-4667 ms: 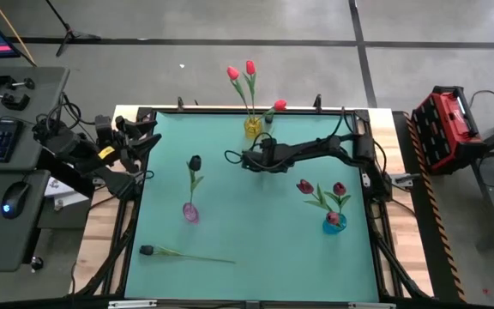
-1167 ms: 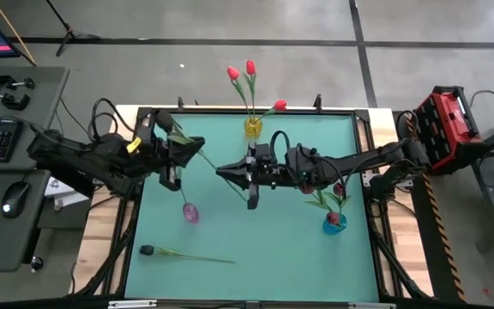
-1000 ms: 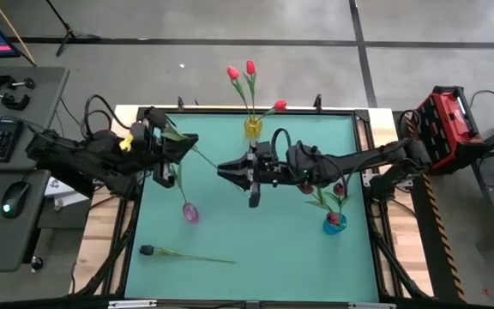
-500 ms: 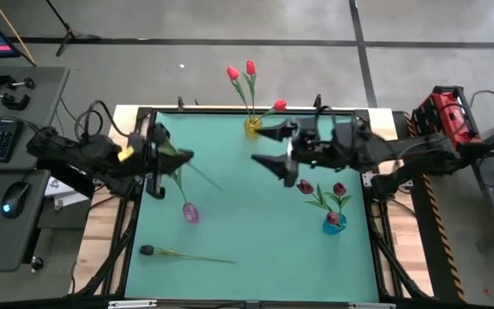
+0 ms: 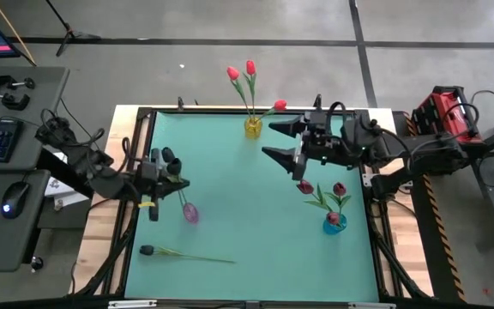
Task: Sort flowers into vase by color
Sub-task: Put the top black tulip into the violet vase
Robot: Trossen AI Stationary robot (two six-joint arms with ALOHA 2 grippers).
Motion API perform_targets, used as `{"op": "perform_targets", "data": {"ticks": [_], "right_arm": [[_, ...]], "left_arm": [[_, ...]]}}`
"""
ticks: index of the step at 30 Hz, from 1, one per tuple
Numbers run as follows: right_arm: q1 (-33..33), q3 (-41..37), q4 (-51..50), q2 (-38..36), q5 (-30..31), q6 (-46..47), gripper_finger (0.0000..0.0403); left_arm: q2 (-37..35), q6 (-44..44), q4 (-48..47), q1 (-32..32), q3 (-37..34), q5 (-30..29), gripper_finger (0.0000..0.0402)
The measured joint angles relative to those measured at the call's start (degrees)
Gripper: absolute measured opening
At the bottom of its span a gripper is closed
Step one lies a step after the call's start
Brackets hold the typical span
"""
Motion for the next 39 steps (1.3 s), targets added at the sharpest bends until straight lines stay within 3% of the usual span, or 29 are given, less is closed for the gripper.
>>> {"op": "perform_targets", "data": {"ticks": [5, 11, 16, 31, 39], "right_arm": [[0.0, 0.0, -0.1, 0.4, 1.0, 0.0, 0.0387], [0.0, 0.0, -0.1, 0.6, 1.3, 0.1, 0.0387], [0.0, 0.0, -0.1, 0.6, 1.4, 0.1, 0.0387], [0.0, 0.0, -0.2, 0.6, 1.8, 0.2, 0.0387], [0.0, 0.0, -0.2, 0.6, 2.9, 0.0, 0.0387]], "left_arm": [[-0.1, 0.0, 0.6, -0.5, -0.9, -2.5, 0.0], [-2.9, -2.9, 7.5, -0.5, -9.4, -4.0, 0.0], [-6.4, 0.4, 14.5, -0.5, -14.0, -5.7, 0.0], [-9.5, 0.8, 12.2, -2.6, -17.8, -6.8, 0.0], [-8.4, -6.1, 7.8, -3.2, -17.8, -5.8, 0.0]]}}
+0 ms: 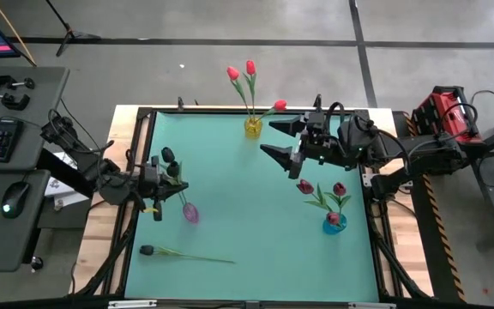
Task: Sort flowers into vase by color
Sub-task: Put the top black tulip into the violet vase, then put the black tulip into the violet vase
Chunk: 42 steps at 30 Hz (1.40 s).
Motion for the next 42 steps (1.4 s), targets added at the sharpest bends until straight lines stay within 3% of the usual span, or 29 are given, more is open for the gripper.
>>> {"op": "perform_targets", "data": {"ticks": [4, 7, 18, 22, 30, 37, 42], "right_arm": [[0.0, 0.0, 0.0, 0.0, 0.0, 0.0, 0.0387], [0.0, 0.0, 0.0, 0.0, 0.0, 0.2, 0.0387], [0.0, 0.0, 0.0, 0.0, 0.0, 2.7, 0.0387], [0.0, 0.0, 0.0, 0.0, 0.0, 2.7, 0.0387], [0.0, 0.0, 0.0, 0.0, 0.0, 2.8, 0.0387], [0.0, 0.0, 0.0, 0.0, -0.1, 2.9, 0.0387], [0.0, 0.0, 0.0, 0.0, -0.1, 2.9, 0.0387]], "left_arm": [[0.8, -1.1, 0.0, 0.0, 0.0, 0.8, 0.0005], [0.8, -2.2, 0.0, 0.0, 0.0, 3.3, 0.003], [-1.7, -4.6, 0.0, 0.0, 0.0, 12.7, 0.0207], [-3.6, -5.4, -0.3, 0.0, 1.1, 13.9, 0.0252], [-4.5, 1.9, 0.0, 0.2, 8.8, 12.3, 0.0271], [-4.4, 12.3, 0.1, 0.2, 16.3, 7.3, 0.0271], [-3.1, 11.1, 0.2, 0.1, 20.9, 13.0, 0.0271]]}}
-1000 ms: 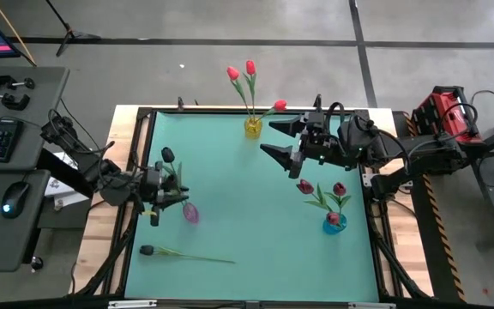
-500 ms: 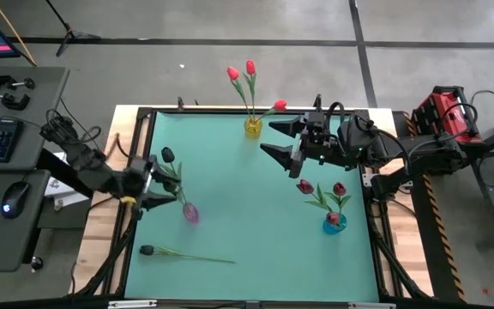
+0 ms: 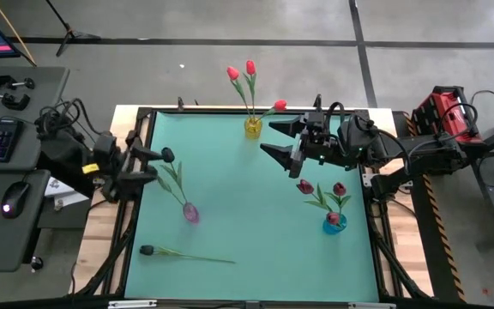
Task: Sort flowers into vase by color
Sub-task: Put the black tulip into the violet vase
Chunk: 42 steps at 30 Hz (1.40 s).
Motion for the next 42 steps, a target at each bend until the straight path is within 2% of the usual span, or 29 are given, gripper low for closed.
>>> {"op": "perform_targets", "data": {"ticks": [6, 8, 11, 13, 15, 17, 19, 22, 25, 28, 31, 34, 37, 42], "right_arm": [[0.0, 0.0, 0.0, 0.0, -0.2, -0.3, 0.0387], [0.0, 0.0, 0.0, 0.0, -0.5, -0.3, 0.0387], [0.0, 0.0, 0.0, 0.0, -1.0, 0.4, 0.0387], [0.0, 0.0, -0.7, 0.0, -4.1, 2.9, 0.0387], [0.0, 0.0, -1.5, 0.5, -8.7, 6.7, 0.0387], [0.5, 0.0, -1.9, 2.3, -13.1, 9.9, 0.0387], [1.5, 0.0, -1.0, 5.4, -16.2, 11.8, 0.0387], [2.0, 0.0, 3.8, 11.3, -21.1, 13.6, 0.0387], [1.0, 2.9, 7.7, 18.3, -27.1, 13.9, 0.0387], [-0.5, 8.9, 6.2, 24.8, -33.0, 7.7, 0.0387], [-2.9, 16.2, 2.9, 28.9, -37.3, 1.4, 0.0387], [-5.7, 22.3, -2.7, 32.1, -34.9, -2.9, 0.0387], [-8.4, 25.0, -7.5, 35.7, -31.4, -4.3, 0.0384], [-11.3, 25.2, -9.4, 42.0, -32.1, 1.1, 0.0368]], "left_arm": [[10.5, -2.5, -2.8, -3.4, 5.9, 9.8, 0.0271], [15.5, -2.1, -8.1, -5.1, 8.9, 12.4, 0.0271], [23.3, -3.5, -22.8, -7.1, 13.7, 16.5, 0.0271], [27.1, -7.7, -33.4, -8.4, 16.2, 19.2, 0.0271], [29.4, -13.4, -39.3, -9.8, 17.4, 21.8, 0.0271], [30.6, -17.4, -41.6, -11.4, 17.2, 24.8, 0.0271], [30.4, -19.6, -39.1, -12.6, 17.2, 24.6, 0.0271], [27.1, -20.5, -32.3, -13.4, 17.3, 18.5, 0.0271], [23.0, -18.5, -25.2, -13.2, 17.4, 6.9, 0.0271], [18.9, -15.5, -19.4, -12.7, 17.4, -6.6, 0.0271], [16.0, -13.4, -15.6, -12.7, 17.4, -16.2, 0.0271], [14.7, -11.3, -12.6, -12.7, 17.4, -22.1, 0.0271], [14.4, -9.1, -9.9, -12.7, 17.4, -26.8, 0.0271], [14.6, -8.5, -8.0, -12.7, 17.4, -30.3, 0.0271]]}}
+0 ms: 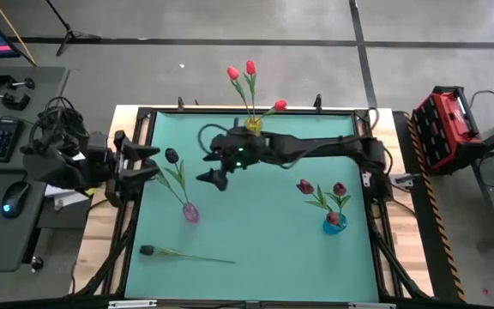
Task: Sort flowers into vase by color
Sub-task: Put the black tulip into the violet vase
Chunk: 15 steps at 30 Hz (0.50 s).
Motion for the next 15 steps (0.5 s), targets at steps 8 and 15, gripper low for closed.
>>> {"op": "perform_targets", "data": {"ticks": [8, 15], "right_arm": [[0.7, 0.0, -0.3, 9.9, -4.0, 5.1, 0.034], [2.5, 0.0, 0.0, 16.5, -4.7, 9.6, 0.0328]], "left_arm": [[0.6, 0.7, 0.4, 0.0, 0.0, -0.2, 0.0271], [0.5, 2.6, 0.6, 0.0, 0.0, 1.9, 0.0271]]}}
